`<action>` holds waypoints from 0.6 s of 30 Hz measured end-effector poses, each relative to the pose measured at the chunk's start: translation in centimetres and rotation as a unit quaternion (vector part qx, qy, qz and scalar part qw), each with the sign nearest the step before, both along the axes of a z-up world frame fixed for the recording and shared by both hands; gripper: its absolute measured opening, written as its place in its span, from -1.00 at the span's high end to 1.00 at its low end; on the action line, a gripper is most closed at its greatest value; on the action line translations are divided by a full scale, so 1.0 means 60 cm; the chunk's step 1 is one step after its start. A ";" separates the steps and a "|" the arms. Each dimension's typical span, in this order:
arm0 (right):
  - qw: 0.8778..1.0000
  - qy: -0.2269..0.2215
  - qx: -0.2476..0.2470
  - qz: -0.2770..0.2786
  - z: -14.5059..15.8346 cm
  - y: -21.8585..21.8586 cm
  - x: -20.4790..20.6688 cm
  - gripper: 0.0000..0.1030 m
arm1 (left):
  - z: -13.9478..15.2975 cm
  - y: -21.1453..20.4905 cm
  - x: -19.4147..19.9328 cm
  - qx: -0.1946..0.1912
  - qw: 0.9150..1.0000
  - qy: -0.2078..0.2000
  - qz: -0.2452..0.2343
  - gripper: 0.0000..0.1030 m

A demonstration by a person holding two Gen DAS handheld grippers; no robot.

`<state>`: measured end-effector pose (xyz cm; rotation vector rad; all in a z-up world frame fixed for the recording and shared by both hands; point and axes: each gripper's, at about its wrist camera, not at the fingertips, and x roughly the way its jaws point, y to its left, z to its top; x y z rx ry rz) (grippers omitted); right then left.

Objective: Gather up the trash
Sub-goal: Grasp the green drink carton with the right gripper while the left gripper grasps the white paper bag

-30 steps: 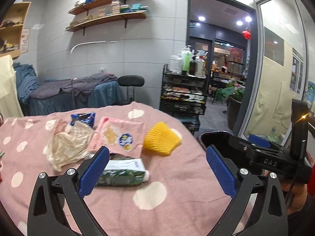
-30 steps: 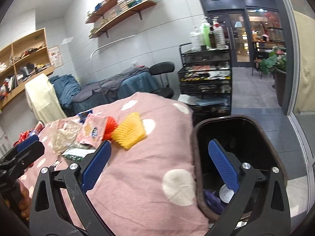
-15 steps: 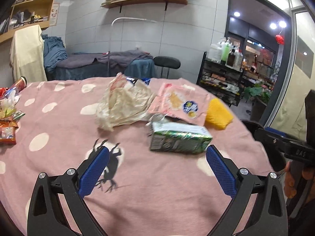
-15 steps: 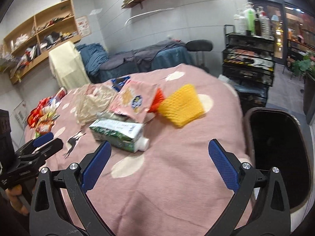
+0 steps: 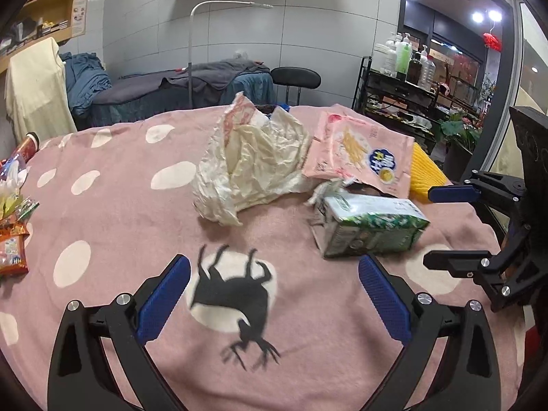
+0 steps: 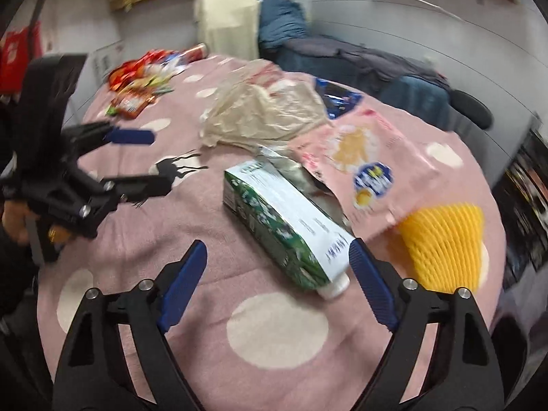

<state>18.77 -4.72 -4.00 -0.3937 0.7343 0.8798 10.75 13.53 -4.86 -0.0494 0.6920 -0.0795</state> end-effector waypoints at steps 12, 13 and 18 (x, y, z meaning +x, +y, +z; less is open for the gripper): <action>0.983 0.050 -0.091 0.148 -0.042 0.093 0.095 -0.25 | 0.017 0.080 0.121 -0.057 0.997 0.019 -0.049 -0.89; 0.982 0.051 -0.102 0.152 -0.050 0.103 0.101 -0.22 | 0.014 0.084 0.132 -0.067 0.996 0.023 -0.052 -0.89; 0.979 0.065 -0.106 0.162 -0.067 0.120 0.107 -0.15 | -0.011 0.096 0.182 -0.108 0.991 0.051 -0.055 -0.62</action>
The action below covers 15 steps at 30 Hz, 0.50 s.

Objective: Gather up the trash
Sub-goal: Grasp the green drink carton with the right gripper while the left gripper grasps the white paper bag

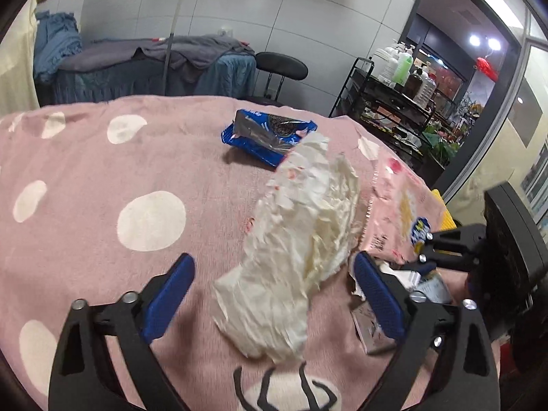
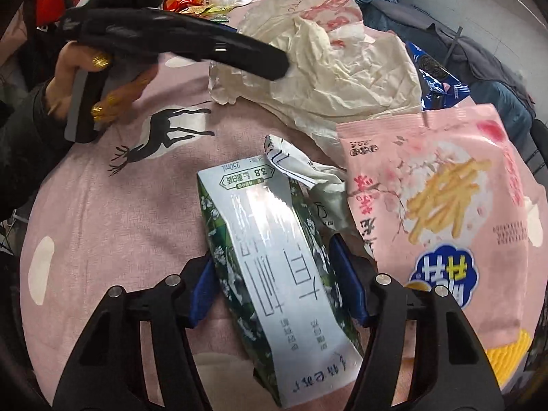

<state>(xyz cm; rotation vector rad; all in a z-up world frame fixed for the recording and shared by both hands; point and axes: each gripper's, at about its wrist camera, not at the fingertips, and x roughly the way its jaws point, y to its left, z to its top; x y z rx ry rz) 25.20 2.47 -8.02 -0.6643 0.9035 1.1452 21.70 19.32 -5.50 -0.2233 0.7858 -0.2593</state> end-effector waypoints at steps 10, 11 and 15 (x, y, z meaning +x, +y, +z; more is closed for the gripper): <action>0.997 0.016 0.064 -0.049 0.031 -0.025 -0.022 -0.02 | 0.003 -0.029 -0.010 0.014 1.000 -0.005 -0.007 0.41; 0.996 0.018 0.074 -0.053 0.037 -0.029 -0.027 -0.01 | 0.010 -0.031 -0.017 0.019 1.000 -0.013 -0.002 0.41; 0.990 0.014 0.116 -0.073 0.064 -0.051 -0.053 0.00 | 0.043 -0.026 -0.068 0.018 0.998 -0.053 0.027 0.42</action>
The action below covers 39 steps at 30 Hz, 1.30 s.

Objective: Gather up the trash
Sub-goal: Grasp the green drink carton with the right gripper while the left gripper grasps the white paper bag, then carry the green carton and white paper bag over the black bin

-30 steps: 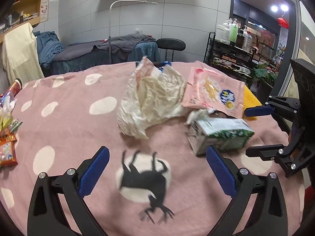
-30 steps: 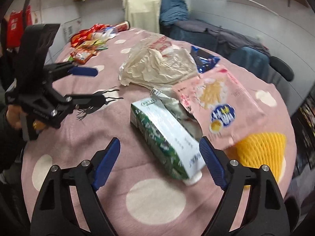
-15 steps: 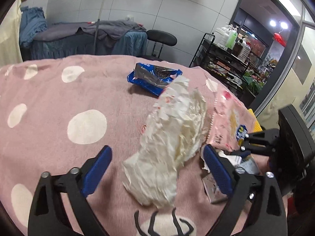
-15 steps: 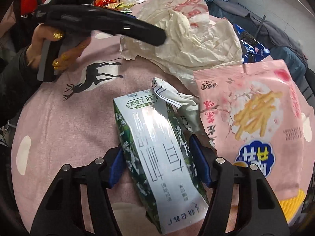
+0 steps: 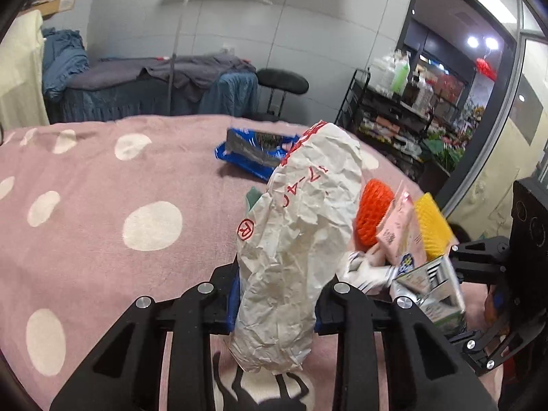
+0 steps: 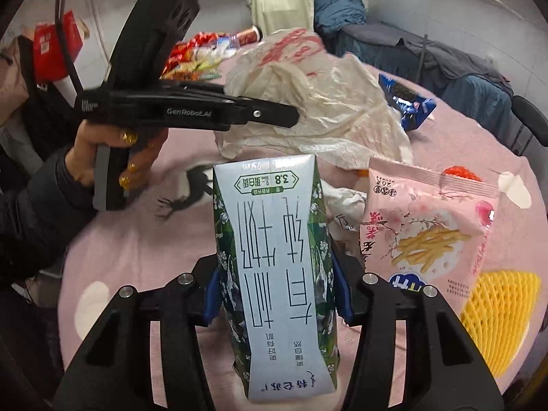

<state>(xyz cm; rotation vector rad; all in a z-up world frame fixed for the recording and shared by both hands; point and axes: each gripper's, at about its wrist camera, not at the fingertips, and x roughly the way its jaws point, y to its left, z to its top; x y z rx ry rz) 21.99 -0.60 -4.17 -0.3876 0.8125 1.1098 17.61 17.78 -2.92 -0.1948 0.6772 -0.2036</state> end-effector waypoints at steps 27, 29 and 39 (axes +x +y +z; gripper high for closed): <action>0.962 -0.020 0.174 -0.207 0.062 -0.235 -0.107 0.00 | 0.064 -0.154 -0.139 -0.049 0.993 -0.099 -0.040 0.42; 0.957 -0.022 0.177 -0.228 0.060 -0.260 -0.112 0.00 | 0.064 -0.174 -0.132 -0.056 0.992 -0.098 -0.053 0.42; 0.927 -0.033 0.178 -0.329 0.039 -0.370 -0.124 0.00 | 0.058 -0.270 -0.105 -0.054 0.988 -0.089 -0.112 0.41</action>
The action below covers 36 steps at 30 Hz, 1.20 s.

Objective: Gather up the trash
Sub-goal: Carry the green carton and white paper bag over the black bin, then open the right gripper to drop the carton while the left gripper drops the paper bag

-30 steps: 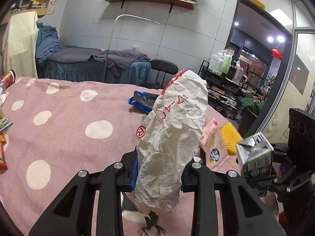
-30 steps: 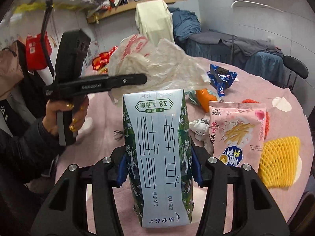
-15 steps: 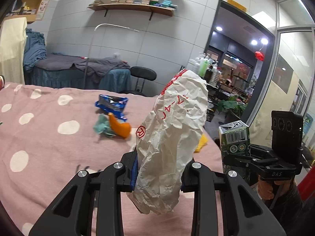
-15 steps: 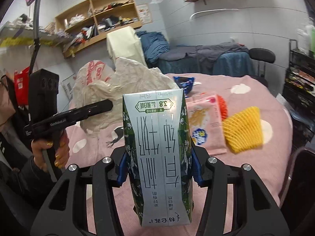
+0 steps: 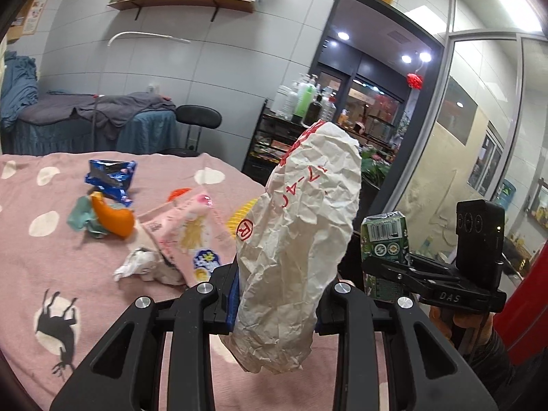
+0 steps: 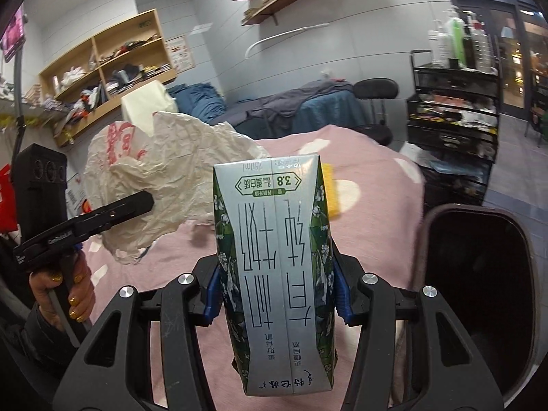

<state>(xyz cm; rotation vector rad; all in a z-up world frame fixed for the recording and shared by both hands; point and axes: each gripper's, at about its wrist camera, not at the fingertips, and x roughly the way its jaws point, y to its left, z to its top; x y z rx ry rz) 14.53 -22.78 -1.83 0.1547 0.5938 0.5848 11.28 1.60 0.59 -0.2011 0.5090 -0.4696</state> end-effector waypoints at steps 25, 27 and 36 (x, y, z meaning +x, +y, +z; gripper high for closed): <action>0.961 0.125 -0.035 -0.242 -0.127 -0.210 0.077 0.00 | -0.014 -0.170 0.036 0.016 0.995 0.019 -0.097 0.41; 0.955 0.147 -0.043 -0.253 -0.144 -0.220 0.087 0.00 | -0.016 -0.178 0.040 0.018 0.995 0.023 -0.101 0.41; 0.938 0.207 -0.090 -0.261 -0.194 -0.229 0.105 -0.01 | -0.029 -0.208 0.056 0.021 0.992 0.042 -0.116 0.41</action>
